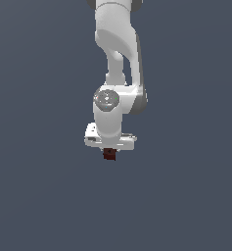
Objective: Pick up the object and move it to a goal position.
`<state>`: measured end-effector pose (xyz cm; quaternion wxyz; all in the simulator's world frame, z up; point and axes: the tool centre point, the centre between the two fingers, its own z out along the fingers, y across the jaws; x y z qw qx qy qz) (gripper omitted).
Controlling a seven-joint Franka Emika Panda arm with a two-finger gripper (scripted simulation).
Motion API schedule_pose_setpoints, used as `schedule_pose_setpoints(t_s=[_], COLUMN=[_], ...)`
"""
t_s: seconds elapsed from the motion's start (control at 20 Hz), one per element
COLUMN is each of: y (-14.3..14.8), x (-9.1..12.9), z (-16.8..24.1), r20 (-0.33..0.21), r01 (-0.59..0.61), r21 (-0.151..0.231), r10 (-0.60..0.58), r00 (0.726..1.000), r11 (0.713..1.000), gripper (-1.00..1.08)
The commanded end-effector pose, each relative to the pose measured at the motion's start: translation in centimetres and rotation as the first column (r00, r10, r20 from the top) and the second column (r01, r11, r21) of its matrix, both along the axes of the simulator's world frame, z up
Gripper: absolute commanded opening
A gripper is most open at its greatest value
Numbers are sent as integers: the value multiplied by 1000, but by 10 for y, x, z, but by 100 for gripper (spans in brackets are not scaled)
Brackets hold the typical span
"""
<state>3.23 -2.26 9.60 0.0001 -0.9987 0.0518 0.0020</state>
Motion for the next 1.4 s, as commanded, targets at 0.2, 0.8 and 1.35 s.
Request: schedule_pose_setpoints(t_s=[0.2, 0.8, 1.35], y=[-13, -37, -49], x=[-36, -99, -127], z=[43, 119, 157], r20=[3, 4, 4], r01=[0, 0, 0], r21=[0, 1, 0], r10=[0, 0, 0], r00=[1000, 1000, 1000], r11=[1000, 1000, 1000], gripper=[-100, -100, -100])
